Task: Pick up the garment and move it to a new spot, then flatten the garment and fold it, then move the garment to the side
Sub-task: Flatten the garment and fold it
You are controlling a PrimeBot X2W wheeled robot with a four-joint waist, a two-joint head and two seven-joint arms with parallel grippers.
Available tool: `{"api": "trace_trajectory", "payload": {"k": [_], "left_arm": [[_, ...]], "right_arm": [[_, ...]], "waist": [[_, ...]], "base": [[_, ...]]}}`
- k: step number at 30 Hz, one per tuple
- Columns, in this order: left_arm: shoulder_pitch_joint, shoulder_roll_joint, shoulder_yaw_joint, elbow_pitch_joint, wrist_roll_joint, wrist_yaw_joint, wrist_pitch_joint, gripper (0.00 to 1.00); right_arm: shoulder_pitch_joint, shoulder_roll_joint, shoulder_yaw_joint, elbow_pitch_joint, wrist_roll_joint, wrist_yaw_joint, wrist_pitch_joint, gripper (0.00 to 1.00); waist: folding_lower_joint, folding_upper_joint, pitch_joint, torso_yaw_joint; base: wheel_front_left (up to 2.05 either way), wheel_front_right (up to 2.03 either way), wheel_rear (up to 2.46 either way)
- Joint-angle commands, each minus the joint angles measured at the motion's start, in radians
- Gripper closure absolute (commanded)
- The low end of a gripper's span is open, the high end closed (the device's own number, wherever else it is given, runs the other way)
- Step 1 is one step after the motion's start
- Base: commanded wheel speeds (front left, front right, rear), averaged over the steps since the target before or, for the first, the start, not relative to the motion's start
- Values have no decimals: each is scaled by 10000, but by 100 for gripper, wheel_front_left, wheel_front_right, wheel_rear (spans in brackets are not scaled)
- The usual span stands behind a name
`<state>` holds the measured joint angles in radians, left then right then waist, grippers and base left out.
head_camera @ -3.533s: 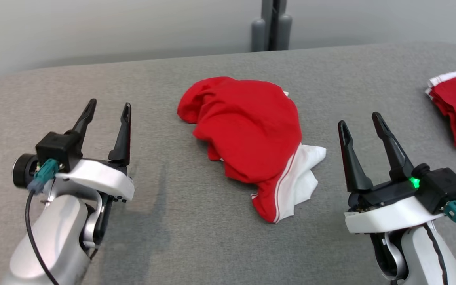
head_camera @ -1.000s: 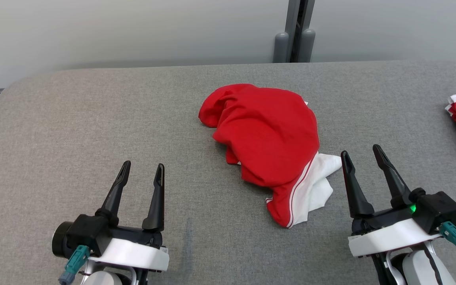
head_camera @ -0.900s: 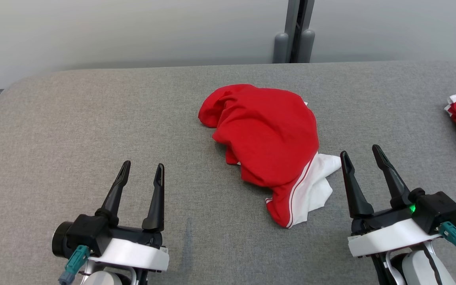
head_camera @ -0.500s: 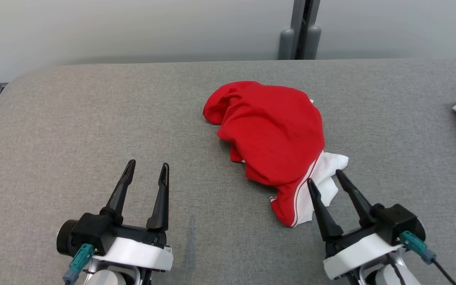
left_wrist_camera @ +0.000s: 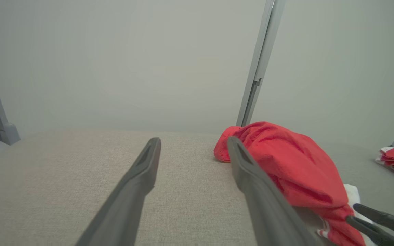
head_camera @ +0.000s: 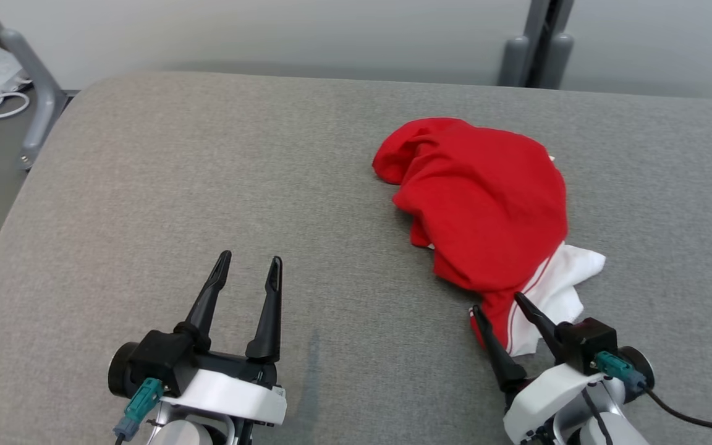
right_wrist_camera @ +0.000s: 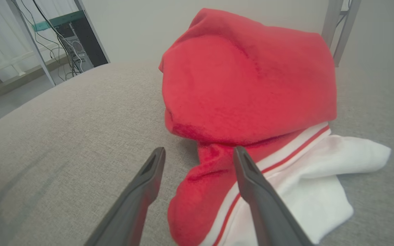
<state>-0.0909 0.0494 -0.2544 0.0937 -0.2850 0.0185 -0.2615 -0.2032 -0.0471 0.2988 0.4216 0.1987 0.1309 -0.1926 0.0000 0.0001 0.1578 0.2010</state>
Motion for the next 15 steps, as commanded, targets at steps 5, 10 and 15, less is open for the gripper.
{"api": "trace_trajectory", "payload": {"k": [5, 10, 15], "left_arm": [[-101, 29, -65, -17, -135, 89, -26, 0], [-54, 29, -85, 18, -86, 86, -26, 0], [-14, 29, -25, 48, -45, 91, -26, 0]], "right_arm": [[-277, -61, -709, 734, -296, -3, 317, 0], [-429, -63, -992, 1242, -283, -3, 405, 72], [-558, -67, -940, 1637, -248, -3, 287, 100]], "waist": [[0, -1, 52, 547], [0, -1, 27, 729], [0, -1, -62, 792]], "base": [[0, 0, 0], [0, 0, 0], [0, 0, 0]]}}
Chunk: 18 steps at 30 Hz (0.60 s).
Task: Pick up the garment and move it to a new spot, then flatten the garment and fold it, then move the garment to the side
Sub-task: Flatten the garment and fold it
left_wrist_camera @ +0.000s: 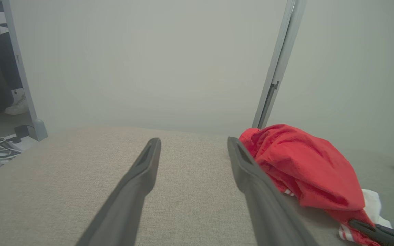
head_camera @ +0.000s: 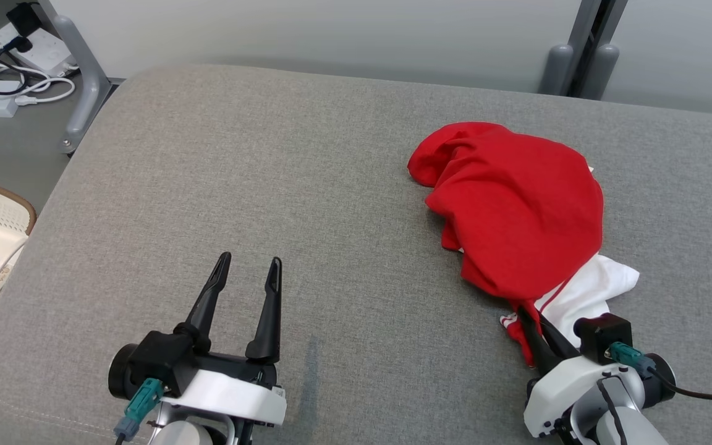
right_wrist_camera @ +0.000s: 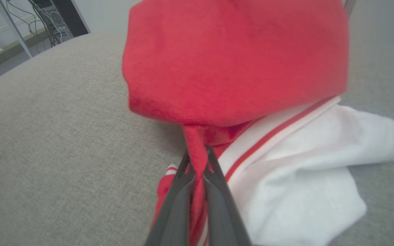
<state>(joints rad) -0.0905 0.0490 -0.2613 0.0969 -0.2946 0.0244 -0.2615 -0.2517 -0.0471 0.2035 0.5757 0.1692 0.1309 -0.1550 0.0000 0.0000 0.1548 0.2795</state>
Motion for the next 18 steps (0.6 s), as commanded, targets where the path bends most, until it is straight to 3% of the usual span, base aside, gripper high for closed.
{"api": "trace_trajectory", "payload": {"k": [1, 5, 13, 18], "left_arm": [[-10, 33, 54, 21, 50, 33, -26, 0], [12, 33, 89, 24, 94, 39, -26, 0], [66, 36, 96, -20, 162, 1, -26, 0], [133, 36, 60, 50, 165, -9, -26, 0]], "right_arm": [[-87, -64, 49, 135, 95, -3, -134, 100], [-237, -60, 308, 136, 343, -3, -345, 100], [-895, -67, 2040, -616, 1381, -3, -583, 100], [-2190, -58, 3526, -1221, 2138, -1, -242, 100]], "waist": [[0, 0, -52, 5], [0, 0, -109, -35], [0, 0, -308, -252], [0, 0, -551, -305]], "base": [[0, 0, 0], [0, 0, 0], [0, 0, 0], [0, 0, 0]]}}
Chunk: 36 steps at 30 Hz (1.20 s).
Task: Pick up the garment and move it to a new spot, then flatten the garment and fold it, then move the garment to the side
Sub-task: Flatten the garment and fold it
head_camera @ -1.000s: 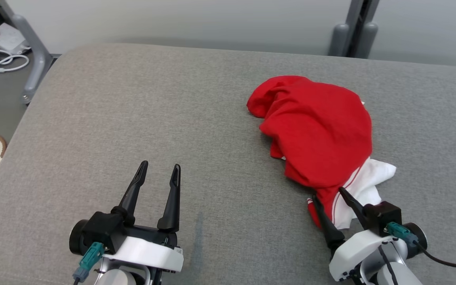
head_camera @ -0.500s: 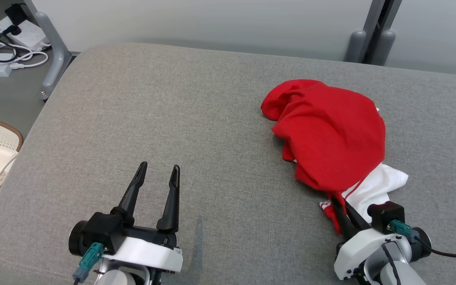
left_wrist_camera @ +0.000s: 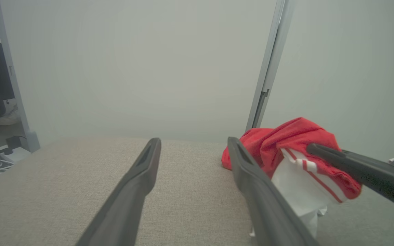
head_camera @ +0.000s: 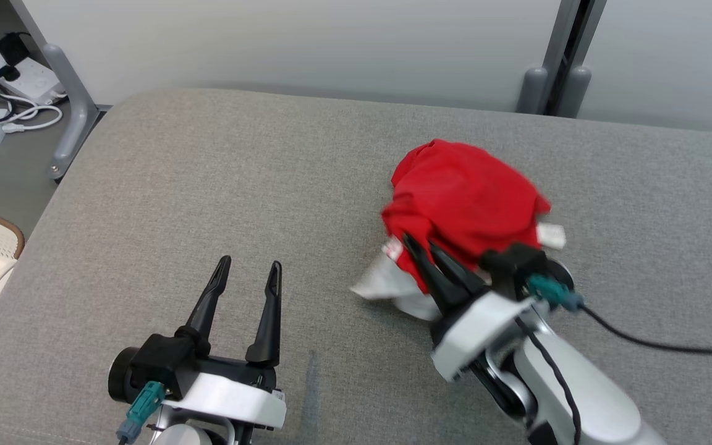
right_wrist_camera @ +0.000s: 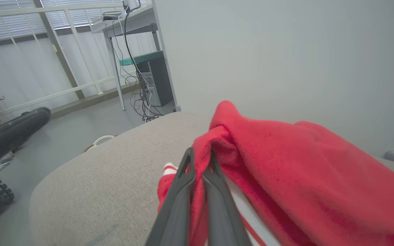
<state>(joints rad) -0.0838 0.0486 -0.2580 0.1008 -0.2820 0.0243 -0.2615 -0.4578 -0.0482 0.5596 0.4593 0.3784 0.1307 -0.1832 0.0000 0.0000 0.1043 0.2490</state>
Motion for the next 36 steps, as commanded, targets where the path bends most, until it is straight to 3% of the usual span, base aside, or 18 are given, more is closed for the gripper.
{"api": "trace_trajectory", "payload": {"k": [1, 7, 8, 11, 14, 19, 26, 34, 35, 36], "left_arm": [[68, 38, 5, 21, 33, -9, -26, 0], [218, 41, 100, 1, -83, 51, -26, 0], [352, 35, 158, -40, -125, 53, -26, 0], [444, 37, 199, -71, -126, 44, -26, 0], [510, 37, 251, -109, -127, 76, -26, 0], [477, 37, 311, -220, -169, 113, -25, 0], [287, 37, 438, -259, -82, 45, -25, 0], [-6, 40, 606, -233, 107, -87, -26, 0], [-45, 43, 640, -223, 103, -103, -26, 0], [-86, 38, 643, -211, 135, -138, -26, 0]], "right_arm": [[-463, -54, 222, -169, 208, 1, 76, 100], [-2876, -39, 1232, -772, 1656, 1, 149, 100], [-4020, -58, 1179, -982, 2647, 1, -145, 100], [-4848, -67, 369, -917, 3492, -1, -569, 100], [-5094, -55, -693, -579, 3431, -1, -768, 100], [-3812, -684, -2039, -196, 3616, 1, -828, 100], [-454, -1815, -2819, 554, 4745, 1, -442, 100], [1611, -1949, -3122, 707, 5548, 2, -64, 100], [1766, -1964, -3061, 700, 5569, 2, 91, 95], [1886, -2025, -3028, 698, 5516, 1, 207, 50]], "waist": [[0, 0, -100, 18], [0, 0, -409, 168], [0, 0, -509, 227], [0, 0, -583, 264], [0, 0, -584, 239], [0, 0, -391, 52], [0, 0, -31, -512], [0, 0, 293, -1258], [0, 0, 316, -1358], [0, 0, 330, -1449]], "base": [[0, 0, 0], [0, 0, 0], [0, 0, 0], [0, 0, 0], [0, 0, 0], [0, 0, 0], [0, 0, 0], [0, 0, 0], [0, 0, 0], [0, 0, 0]]}}
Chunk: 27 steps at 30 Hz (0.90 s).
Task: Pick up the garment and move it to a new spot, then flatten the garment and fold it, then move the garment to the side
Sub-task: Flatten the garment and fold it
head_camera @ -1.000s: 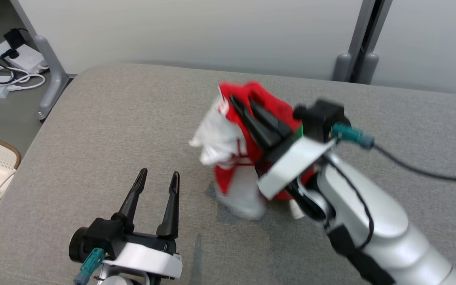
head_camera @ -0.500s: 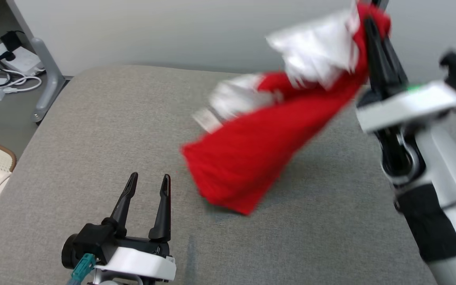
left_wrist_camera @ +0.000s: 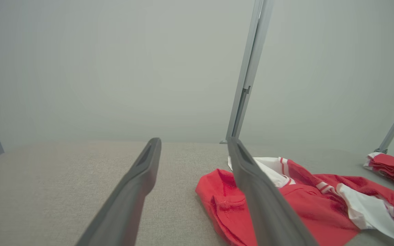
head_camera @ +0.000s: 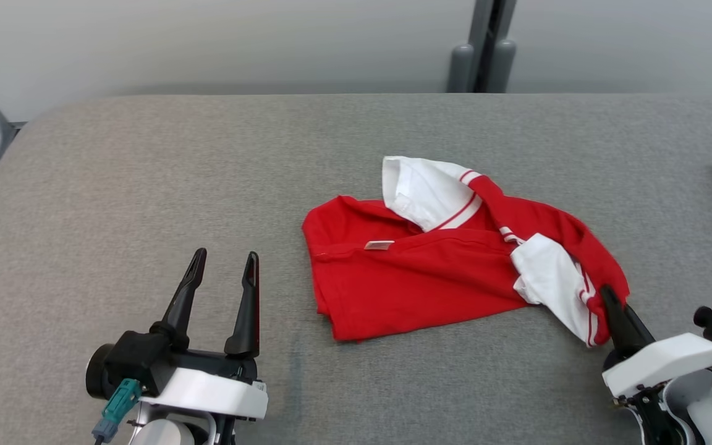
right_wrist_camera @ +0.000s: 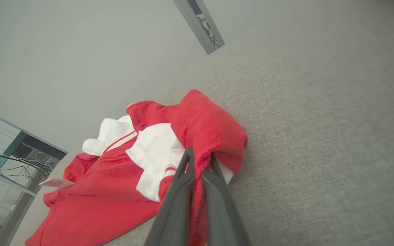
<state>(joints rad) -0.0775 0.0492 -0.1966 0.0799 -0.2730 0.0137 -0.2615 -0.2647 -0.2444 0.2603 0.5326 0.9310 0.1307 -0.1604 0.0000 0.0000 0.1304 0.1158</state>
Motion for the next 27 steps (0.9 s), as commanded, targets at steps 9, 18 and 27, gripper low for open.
{"api": "trace_trajectory", "payload": {"k": [9, 18, 27], "left_arm": [[-87, 43, -2, 84, 153, -113, -26, 0], [74, 33, -145, -2, 113, -87, -26, 0], [270, 34, -271, -121, 130, -81, -26, 0]], "right_arm": [[-286, -159, -1333, 427, -1829, 2, -604, 0], [47, 83, -985, -1878, -4589, 1, -1019, 0], [687, 642, -646, -2772, -5868, 1, -1056, 0]], "waist": [[0, 0, -149, -564], [0, 0, -532, -469], [0, 0, -725, -168]], "base": [[0, 0, 0], [0, 0, 0], [0, 0, 0]]}}
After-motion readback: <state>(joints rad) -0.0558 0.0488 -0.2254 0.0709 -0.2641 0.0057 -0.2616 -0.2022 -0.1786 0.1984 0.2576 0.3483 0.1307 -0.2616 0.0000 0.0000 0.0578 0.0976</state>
